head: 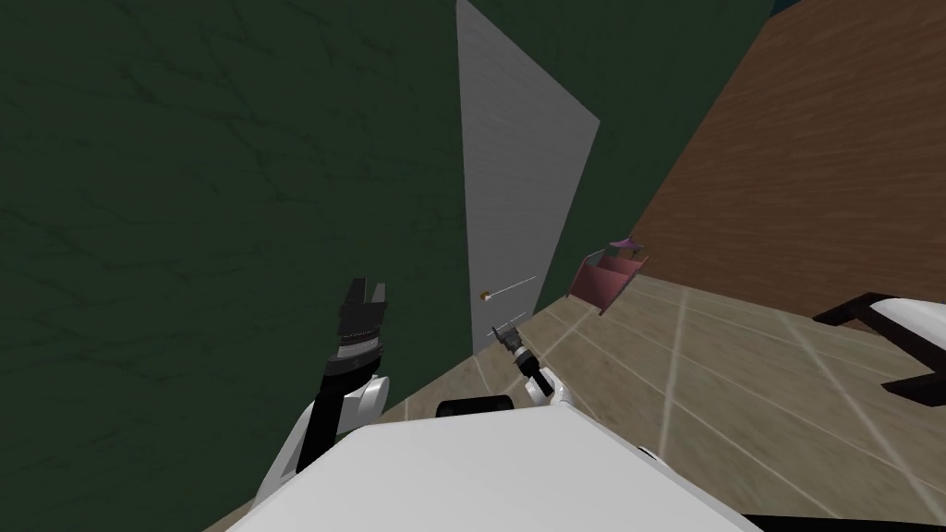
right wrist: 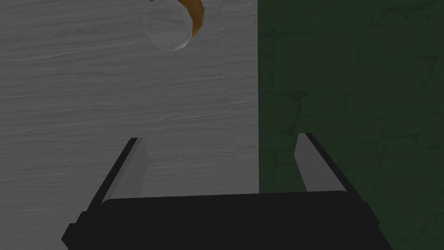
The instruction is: Pull the door open
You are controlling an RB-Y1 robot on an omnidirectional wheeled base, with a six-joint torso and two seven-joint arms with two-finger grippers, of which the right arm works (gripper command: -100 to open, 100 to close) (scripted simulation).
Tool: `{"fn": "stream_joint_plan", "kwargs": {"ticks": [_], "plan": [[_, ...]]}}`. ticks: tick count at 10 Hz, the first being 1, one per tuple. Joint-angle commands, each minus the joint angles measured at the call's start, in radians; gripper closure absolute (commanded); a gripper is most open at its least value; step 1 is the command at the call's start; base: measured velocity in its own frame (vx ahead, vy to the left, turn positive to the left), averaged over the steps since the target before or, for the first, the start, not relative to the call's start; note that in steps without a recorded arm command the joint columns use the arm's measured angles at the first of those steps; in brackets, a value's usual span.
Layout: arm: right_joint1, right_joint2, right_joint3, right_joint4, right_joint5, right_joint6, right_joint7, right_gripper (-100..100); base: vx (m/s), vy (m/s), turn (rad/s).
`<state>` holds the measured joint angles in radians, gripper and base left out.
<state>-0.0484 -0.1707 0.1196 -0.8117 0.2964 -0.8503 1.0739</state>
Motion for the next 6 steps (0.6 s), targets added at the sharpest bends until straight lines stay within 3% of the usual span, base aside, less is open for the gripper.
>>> {"fn": "stream_joint_plan", "kwargs": {"ticks": [1, 6], "plan": [[-0.015, -0.003, 0.003, 0.038, 0.007, -0.01, 0.033, -100, 0.158, -0.096, 0.06], [-0.052, -0.007, 0.007, 0.126, 0.021, -0.036, 0.097, -100, 0.113, -0.079, 0.035]]}}
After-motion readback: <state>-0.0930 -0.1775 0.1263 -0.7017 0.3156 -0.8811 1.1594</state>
